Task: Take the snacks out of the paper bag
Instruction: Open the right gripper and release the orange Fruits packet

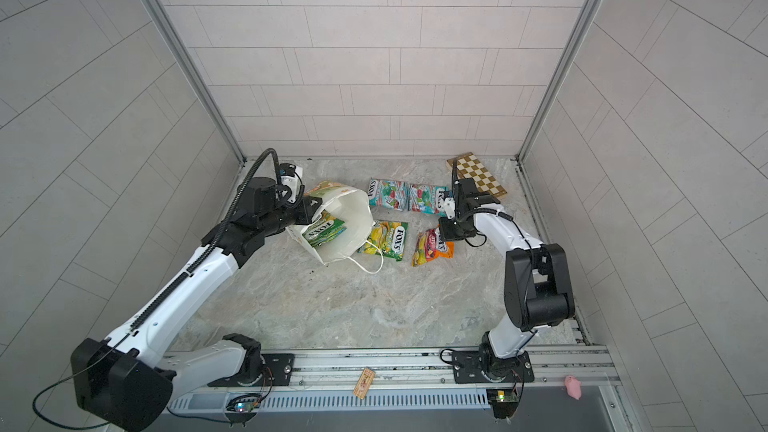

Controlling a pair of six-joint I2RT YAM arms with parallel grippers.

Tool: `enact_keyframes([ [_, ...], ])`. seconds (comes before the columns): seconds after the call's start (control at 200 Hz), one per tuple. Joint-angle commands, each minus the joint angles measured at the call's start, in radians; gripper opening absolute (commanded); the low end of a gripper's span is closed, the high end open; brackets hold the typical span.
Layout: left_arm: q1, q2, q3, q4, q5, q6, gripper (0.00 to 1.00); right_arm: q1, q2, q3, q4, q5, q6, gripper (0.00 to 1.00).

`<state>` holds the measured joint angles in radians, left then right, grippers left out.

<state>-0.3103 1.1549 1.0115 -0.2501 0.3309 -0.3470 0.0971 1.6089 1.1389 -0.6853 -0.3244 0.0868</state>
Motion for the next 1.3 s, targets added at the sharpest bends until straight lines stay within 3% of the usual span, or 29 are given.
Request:
enact_keyframes([
  [0.0, 0.001, 0.002, 0.029, -0.012, -0.010, 0.009, 0.00, -0.004, 0.010, 0.012, 0.008, 0.057, 0.000, 0.00],
  [0.245, 0.001, -0.002, 0.027, -0.012, -0.013, 0.012, 0.00, -0.004, 0.091, 0.049, 0.070, 0.013, 0.024, 0.00],
  [0.57, 0.002, -0.004, 0.029, -0.012, -0.013, 0.013, 0.00, -0.005, 0.175, 0.118, 0.084, 0.078, 0.055, 0.02],
  [0.681, 0.001, -0.005, 0.029, -0.012, -0.014, 0.014, 0.00, -0.005, 0.180, 0.124, 0.088, 0.083, 0.066, 0.11],
  [0.856, 0.002, -0.006, 0.029, -0.012, -0.012, 0.013, 0.00, -0.005, 0.131, 0.110, 0.097, 0.141, 0.086, 0.39],
  [0.961, 0.002, -0.009, 0.029, -0.012, -0.007, 0.013, 0.00, -0.005, 0.066, 0.083, 0.108, 0.151, 0.104, 0.43],
  [1.121, 0.001, -0.012, 0.029, -0.004, 0.011, 0.010, 0.00, -0.005, -0.066, 0.011, 0.150, 0.074, 0.158, 0.44],
  [1.296, 0.001, -0.022, 0.024, 0.015, 0.040, 0.005, 0.00, 0.010, -0.191, -0.095, 0.243, -0.141, 0.249, 0.43],
])
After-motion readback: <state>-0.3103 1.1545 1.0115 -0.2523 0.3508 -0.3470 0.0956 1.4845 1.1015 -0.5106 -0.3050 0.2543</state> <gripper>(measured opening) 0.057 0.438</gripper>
